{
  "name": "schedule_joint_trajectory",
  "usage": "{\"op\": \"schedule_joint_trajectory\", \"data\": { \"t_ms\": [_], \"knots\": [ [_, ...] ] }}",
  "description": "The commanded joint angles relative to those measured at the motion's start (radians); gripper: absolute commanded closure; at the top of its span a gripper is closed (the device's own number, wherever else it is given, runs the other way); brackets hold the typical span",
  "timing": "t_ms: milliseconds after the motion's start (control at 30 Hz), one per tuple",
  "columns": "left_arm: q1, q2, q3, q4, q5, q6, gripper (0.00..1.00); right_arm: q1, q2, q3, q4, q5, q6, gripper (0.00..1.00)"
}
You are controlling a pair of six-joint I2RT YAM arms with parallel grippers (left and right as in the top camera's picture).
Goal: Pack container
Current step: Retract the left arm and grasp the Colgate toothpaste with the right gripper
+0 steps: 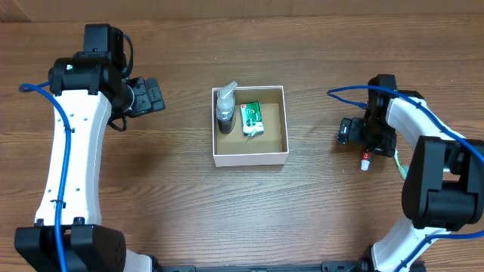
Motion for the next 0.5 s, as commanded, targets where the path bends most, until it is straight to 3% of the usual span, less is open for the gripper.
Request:
{"op": "schedule_joint_trajectory", "data": {
  "t_ms": [0, 100, 200, 233, 300, 400, 467],
  "knots": [
    [-0.003, 0.001, -0.011, 0.000, 0.012, 0.020, 0.00, -0.003, 0.071, -0.015, 0.024, -0.024, -0.007, 0.00],
    [-0.003, 0.001, -0.011, 0.000, 0.012, 0.020, 0.00, -0.003, 0.071, -0.015, 0.021, -0.024, -0.007, 0.14],
    [-0.003, 0.001, -0.011, -0.001, 0.012, 0.020, 0.00, -0.003, 0.071, -0.013, 0.016, -0.024, -0.007, 0.41],
    [-0.003, 0.001, -0.011, -0.004, 0.012, 0.020, 0.00, -0.003, 0.070, -0.009, 0.009, -0.024, -0.006, 0.57],
    [-0.003, 0.001, -0.011, -0.005, 0.012, 0.020, 0.00, -0.003, 0.070, 0.004, -0.008, -0.024, -0.003, 0.78],
    [-0.003, 0.001, -0.011, -0.007, 0.012, 0.020, 0.00, -0.003, 0.070, 0.037, -0.046, -0.024, -0.003, 0.94],
    [-0.003, 0.001, -0.011, -0.007, 0.012, 0.020, 0.00, -0.003, 0.069, 0.071, -0.086, -0.024, 0.001, 0.96]
  ]
}}
